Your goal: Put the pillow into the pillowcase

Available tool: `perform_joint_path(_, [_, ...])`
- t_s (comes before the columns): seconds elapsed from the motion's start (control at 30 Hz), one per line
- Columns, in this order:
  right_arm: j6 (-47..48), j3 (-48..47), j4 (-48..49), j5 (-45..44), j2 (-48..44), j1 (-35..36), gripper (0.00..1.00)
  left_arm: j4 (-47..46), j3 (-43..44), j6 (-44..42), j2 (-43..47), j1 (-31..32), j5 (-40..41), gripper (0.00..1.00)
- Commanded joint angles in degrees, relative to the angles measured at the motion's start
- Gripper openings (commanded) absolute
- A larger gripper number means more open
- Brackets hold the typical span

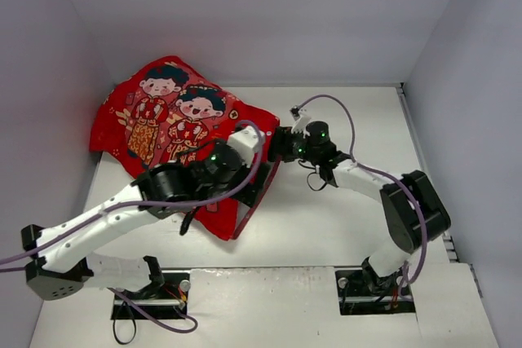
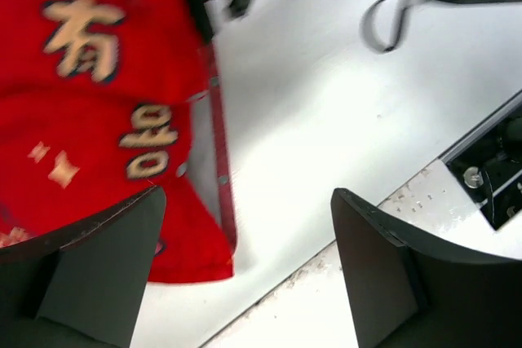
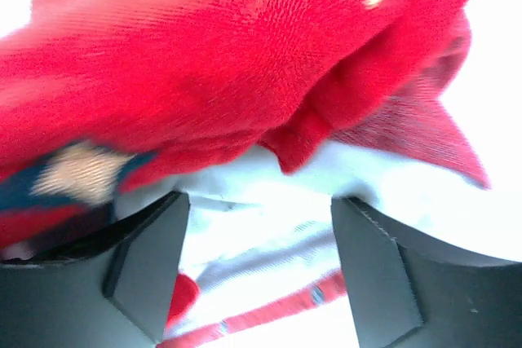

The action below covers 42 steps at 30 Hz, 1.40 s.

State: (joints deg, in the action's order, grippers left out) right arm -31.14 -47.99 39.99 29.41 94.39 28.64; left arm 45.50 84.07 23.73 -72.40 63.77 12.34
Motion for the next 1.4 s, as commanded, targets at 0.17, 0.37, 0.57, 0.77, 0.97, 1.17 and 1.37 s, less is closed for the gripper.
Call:
perform_joint_path(0.17, [10.3,5.3,-14.8,-11.4,-16.7,-7.1,0.68,-2.6,-12.3,7.2,6.8,-0.5,9.5,0.78])
perform_joint_path(0.37, [13.1,2.0,-19.9,-10.7,-21.3,-8.6,0.63,-3.0,-18.3,10.2,2.7,-0.5,15.3,0.78])
perform_joint_path(0.57, [15.4,-5.7,-22.9,-7.9,-17.9,-9.8,0.57,-2.7,-21.1,15.4,-1.7,-0.4,17.5,0.78])
perform_joint_path(0.77, [16.2,-13.0,-23.4,-6.3,-10.5,-10.4,0.60,-2.4,-26.1,21.7,-1.0,0.1,17.4,0.78])
perform_joint_path(0.97, [15.1,-16.9,-23.7,-5.9,-3.7,-10.7,0.62,-2.6,-28.4,25.4,-0.6,0.2,16.1,0.78])
perform_joint_path(1.17, [13.9,-18.2,-23.8,-5.4,0.4,-11.7,0.63,-2.3,-30.8,30.5,-3.4,0.7,16.1,0.79])
perform_joint_path(1.37, [12.9,-19.8,-23.8,0.2,3.8,-11.9,0.55,-2.4,-33.3,34.3,-5.2,0.7,16.8,0.77])
